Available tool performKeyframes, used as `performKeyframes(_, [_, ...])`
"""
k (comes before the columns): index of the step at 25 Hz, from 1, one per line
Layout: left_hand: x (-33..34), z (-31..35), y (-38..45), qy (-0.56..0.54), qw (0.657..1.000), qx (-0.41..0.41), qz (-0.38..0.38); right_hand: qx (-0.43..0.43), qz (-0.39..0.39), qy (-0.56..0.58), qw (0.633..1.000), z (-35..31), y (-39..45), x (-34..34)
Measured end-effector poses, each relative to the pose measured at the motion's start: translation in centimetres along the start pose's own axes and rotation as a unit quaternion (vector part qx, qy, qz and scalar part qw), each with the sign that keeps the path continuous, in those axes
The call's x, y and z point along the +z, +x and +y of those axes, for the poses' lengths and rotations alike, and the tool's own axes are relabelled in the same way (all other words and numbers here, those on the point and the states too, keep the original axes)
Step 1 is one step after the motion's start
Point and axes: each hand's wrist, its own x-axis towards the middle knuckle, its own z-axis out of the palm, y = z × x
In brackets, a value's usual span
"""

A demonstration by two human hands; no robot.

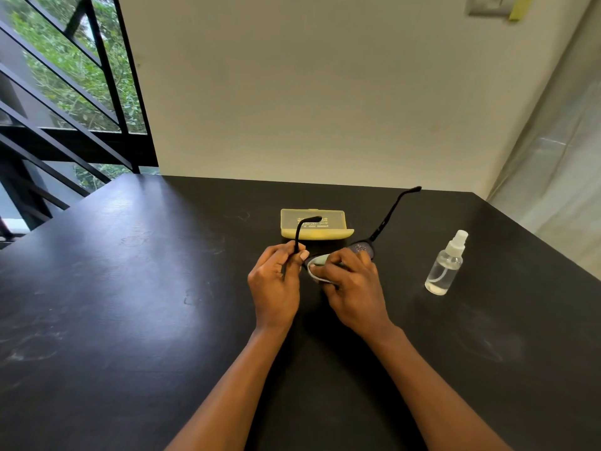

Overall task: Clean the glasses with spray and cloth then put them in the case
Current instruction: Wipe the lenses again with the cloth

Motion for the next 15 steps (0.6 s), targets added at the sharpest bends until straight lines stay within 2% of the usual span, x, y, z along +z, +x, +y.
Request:
performKeyframes(7, [-0.3, -0.2, 0.3, 0.021, 0.999, 0.049, -0.002, 0.011, 0.013, -0.182, 0.983, 0.0, -0.1, -0.5])
performKeyframes(15, [-0.2, -0.2, 0.2, 0.019, 0.998, 0.060, -0.021, 0.076, -0.002, -0.141, 0.987, -0.1, -0.2, 0.8])
